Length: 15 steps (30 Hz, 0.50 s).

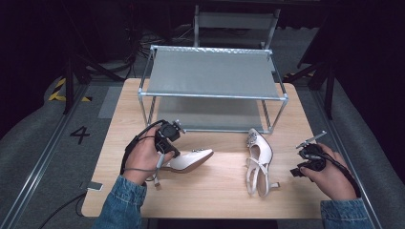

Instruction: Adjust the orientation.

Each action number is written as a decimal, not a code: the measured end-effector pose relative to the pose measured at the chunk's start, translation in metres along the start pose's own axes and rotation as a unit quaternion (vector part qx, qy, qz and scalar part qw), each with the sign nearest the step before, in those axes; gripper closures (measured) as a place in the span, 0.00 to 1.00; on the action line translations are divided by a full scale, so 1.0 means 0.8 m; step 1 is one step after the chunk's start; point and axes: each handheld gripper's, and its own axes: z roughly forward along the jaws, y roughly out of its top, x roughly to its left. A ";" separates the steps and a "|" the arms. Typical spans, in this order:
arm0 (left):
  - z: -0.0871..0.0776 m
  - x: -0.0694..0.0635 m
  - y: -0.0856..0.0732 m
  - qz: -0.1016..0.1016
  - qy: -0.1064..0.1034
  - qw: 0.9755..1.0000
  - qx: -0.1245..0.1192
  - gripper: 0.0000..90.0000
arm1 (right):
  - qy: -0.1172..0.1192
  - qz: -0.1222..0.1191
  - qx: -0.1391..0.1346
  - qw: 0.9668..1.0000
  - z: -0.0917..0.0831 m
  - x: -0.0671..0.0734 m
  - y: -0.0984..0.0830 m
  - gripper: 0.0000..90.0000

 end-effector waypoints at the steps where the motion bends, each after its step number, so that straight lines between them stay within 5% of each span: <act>1: -0.002 -0.002 0.000 0.002 0.006 1.000 -0.004 0.92 | 0.001 -0.002 0.000 1.000 0.000 0.000 0.001 0.65; 8: -0.019 -0.020 -0.003 0.028 0.024 0.999 -0.023 0.92 | 0.001 -0.009 -0.001 1.000 0.001 0.004 0.006 0.65; 15: -0.019 -0.045 -0.009 0.071 0.008 0.997 0.035 0.91 | 0.001 -0.013 -0.002 1.000 0.001 0.005 0.009 0.64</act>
